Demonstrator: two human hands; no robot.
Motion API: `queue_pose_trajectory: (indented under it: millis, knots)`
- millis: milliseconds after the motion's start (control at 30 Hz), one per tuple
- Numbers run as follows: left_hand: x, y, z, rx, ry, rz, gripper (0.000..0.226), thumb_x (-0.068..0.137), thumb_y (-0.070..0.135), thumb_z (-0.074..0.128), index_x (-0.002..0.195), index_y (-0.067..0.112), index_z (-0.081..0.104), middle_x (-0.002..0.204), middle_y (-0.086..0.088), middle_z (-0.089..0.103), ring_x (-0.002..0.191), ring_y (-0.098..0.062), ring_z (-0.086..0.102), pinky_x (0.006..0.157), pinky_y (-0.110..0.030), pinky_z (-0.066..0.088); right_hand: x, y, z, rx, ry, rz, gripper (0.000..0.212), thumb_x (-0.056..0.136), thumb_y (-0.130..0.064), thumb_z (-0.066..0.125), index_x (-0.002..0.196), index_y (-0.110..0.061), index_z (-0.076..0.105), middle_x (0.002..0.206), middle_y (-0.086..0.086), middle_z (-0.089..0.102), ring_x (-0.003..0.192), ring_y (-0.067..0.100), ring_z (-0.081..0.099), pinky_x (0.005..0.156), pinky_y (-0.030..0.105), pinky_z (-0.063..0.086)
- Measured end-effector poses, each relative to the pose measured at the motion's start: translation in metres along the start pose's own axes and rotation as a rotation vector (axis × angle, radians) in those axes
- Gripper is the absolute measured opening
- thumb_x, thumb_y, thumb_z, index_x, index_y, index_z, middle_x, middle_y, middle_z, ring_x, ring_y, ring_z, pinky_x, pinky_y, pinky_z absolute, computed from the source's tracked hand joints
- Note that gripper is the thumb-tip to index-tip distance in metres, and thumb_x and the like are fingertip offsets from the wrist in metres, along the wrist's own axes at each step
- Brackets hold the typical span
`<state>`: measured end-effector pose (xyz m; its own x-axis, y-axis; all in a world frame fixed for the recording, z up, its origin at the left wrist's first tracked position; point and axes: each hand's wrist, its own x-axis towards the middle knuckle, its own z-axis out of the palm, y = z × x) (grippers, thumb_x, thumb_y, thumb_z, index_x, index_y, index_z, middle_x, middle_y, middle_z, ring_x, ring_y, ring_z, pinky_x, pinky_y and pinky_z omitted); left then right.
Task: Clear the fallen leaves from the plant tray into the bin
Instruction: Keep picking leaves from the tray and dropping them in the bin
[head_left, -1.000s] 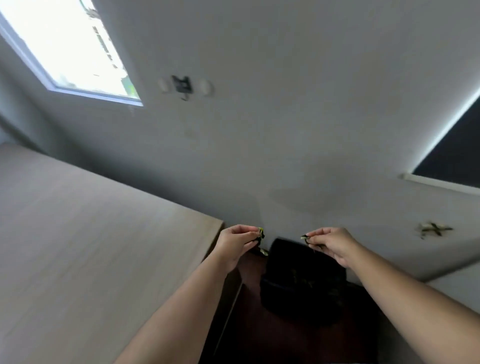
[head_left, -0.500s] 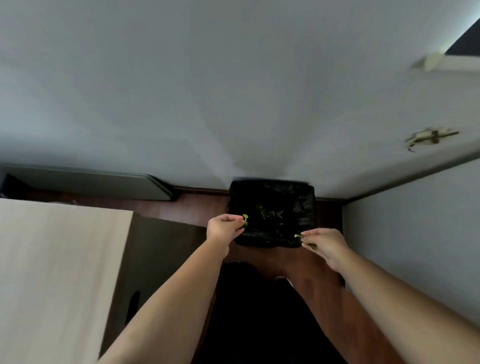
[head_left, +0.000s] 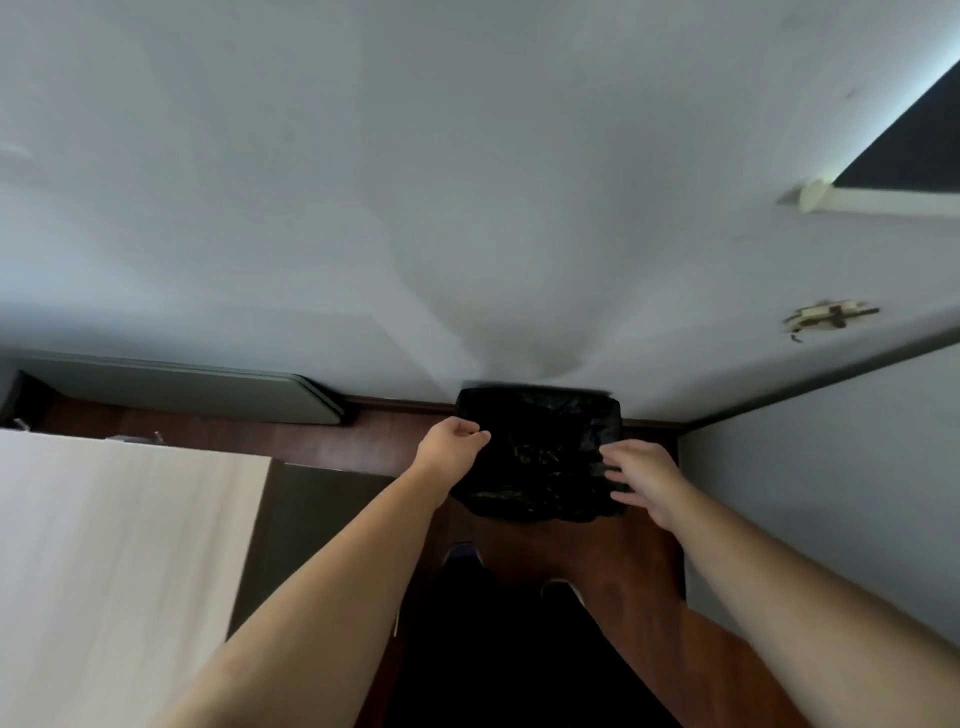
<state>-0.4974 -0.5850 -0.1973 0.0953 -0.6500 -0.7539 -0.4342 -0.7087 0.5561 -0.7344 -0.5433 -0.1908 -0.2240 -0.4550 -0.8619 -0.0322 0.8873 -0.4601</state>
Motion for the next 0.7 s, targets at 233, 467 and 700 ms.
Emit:
queue_pose_trajectory:
  millis: [233, 467, 700]
  knots:
    - [-0.08, 0.011, -0.057, 0.081, 0.253, 0.182, 0.021, 0.082, 0.032, 0.063, 0.099, 0.02, 0.067, 0.1, 0.001, 0.069, 0.094, -0.014, 0.059, 0.082, -0.023, 0.044, -0.063, -0.058, 0.025, -0.307, -0.077, -0.297, 0.016, 0.09, -0.024, 0.052, 0.078, -0.022, 0.062, 0.091, 0.001, 0.067, 0.081, 0.015, 0.061, 0.064, 0.027, 0.046]
    - [-0.2, -0.024, -0.145, -0.043, 0.502, 0.213, 0.017, 0.085, 0.021, 0.061, 0.098, 0.011, 0.065, 0.102, -0.011, 0.07, 0.094, -0.026, 0.065, 0.078, -0.031, 0.051, -0.157, -0.104, 0.139, -0.474, -0.313, -0.638, 0.011, 0.09, -0.01, 0.051, 0.088, -0.013, 0.062, 0.086, 0.01, 0.064, 0.061, 0.013, 0.054, 0.051, 0.019, 0.04]
    - [-0.353, -0.168, -0.222, -0.209, 0.893, 0.017, 0.015, 0.084, 0.027, 0.061, 0.094, 0.018, 0.068, 0.097, -0.005, 0.072, 0.091, -0.019, 0.066, 0.08, -0.028, 0.051, -0.295, -0.056, 0.285, -0.828, -0.719, -0.894, 0.013, 0.091, -0.009, 0.051, 0.089, -0.011, 0.064, 0.087, 0.01, 0.066, 0.071, 0.017, 0.058, 0.059, 0.024, 0.041]
